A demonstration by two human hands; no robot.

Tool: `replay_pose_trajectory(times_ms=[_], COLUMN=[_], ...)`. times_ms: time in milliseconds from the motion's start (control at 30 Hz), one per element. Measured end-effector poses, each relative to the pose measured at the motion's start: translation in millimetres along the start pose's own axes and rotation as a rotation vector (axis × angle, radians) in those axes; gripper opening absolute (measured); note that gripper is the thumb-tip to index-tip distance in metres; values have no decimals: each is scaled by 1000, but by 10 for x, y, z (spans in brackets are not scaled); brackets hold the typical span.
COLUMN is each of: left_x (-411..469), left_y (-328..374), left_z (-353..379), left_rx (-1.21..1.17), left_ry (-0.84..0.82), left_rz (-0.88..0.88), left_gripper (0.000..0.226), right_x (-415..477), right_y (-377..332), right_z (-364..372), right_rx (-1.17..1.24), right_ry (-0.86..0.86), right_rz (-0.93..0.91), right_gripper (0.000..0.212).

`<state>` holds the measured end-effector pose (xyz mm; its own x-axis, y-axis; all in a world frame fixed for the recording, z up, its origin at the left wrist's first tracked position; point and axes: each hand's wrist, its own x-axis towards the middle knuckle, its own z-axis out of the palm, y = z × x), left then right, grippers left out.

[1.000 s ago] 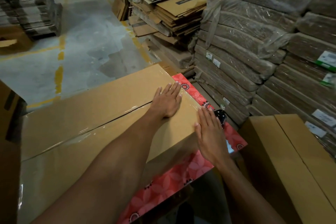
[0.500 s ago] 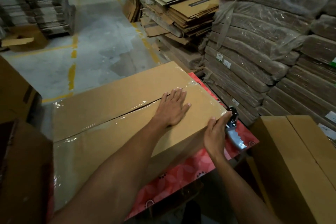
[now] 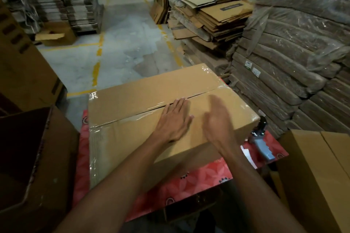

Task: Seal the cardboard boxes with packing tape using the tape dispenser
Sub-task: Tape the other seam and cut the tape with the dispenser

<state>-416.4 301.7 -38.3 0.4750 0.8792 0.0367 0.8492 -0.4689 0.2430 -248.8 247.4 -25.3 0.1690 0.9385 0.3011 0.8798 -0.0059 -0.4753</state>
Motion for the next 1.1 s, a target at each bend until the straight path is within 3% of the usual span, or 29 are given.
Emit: replay_pose_trajectory(times_ms=[67, 133, 233, 333, 500, 600, 667, 800, 867, 1000, 1100], left_x=[-196, -398, -656, -819, -1059, -1156, -1169, -1207, -1256, -1374, -1401], left_y=[-291, -591, -905, -1063, -1272, -1377, -1394, -1462, -1482, -1375, -1224], left_z=[-64, -159, -280, -264, -295, -343, -349, -294, -294, -343, -380], left_rx=[75, 133, 126, 103, 81, 135, 145, -48, -125, -233, -195], left_ry=[-10, -37, -63, -57, -42, -37, -7, 89, 127, 160, 160], left_rz=[-48, -111, -165, -185, -325, -478, -596, -821, -856, -876, -904], left_gripper=[62, 63, 85, 85, 66, 66, 70, 97, 103, 92, 89], right_x=[198, 287, 331, 376, 569, 723, 825, 933, 830, 75, -475], right_y=[-401, -691, -859, -781, -396, -9, 326, 1015, 1181, 1010, 717], right_z=[287, 565, 755, 745, 578, 414, 291, 47, -78, -53, 212], right_rx=[0, -88, -246, -305, -272, -334, -395, -453, -394, -176, 64], right_ry=[-275, -428, -478, -505, -551, -518, -470, -366, -256, 8, 62], right_rz=[-317, -469, -579, -613, -515, -449, -393, -156, -38, 132, 180], right_gripper=[53, 53, 63, 65, 63, 78, 80, 68, 69, 70, 68])
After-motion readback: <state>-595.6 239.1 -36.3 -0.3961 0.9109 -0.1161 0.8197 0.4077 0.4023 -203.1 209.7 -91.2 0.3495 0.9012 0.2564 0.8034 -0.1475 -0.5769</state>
